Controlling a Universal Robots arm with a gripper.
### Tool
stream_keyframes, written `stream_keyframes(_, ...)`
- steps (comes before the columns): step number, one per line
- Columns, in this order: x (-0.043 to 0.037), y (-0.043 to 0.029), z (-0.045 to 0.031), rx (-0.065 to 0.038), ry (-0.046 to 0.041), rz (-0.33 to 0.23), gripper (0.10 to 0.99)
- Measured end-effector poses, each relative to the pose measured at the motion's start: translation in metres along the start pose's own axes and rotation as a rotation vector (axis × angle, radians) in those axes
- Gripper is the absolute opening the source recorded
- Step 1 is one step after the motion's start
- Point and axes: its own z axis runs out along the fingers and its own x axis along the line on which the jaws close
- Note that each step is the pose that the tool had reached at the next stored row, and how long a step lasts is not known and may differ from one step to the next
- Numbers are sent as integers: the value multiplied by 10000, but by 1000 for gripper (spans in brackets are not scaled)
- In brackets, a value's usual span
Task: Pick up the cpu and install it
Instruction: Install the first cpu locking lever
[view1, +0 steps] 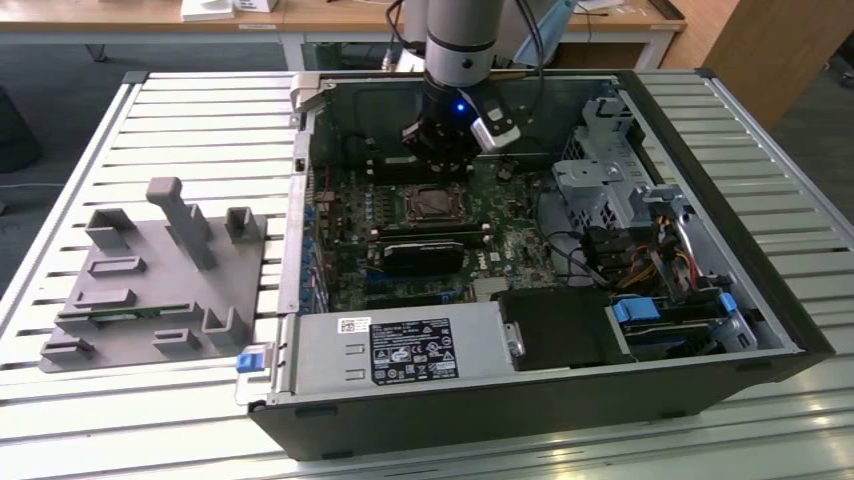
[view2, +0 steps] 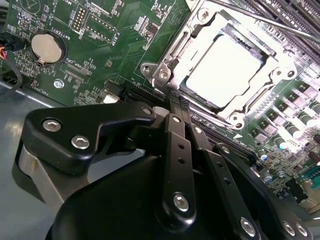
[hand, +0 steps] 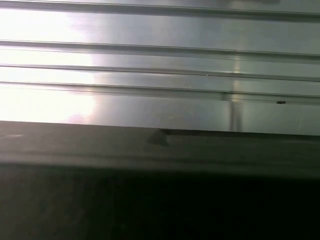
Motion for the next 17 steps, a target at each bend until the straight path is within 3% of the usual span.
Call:
stream_keyframes(10,-1,0,20,12,-1,1,106)
stream_keyframes(17,0,4,-95,19,-2,0,106)
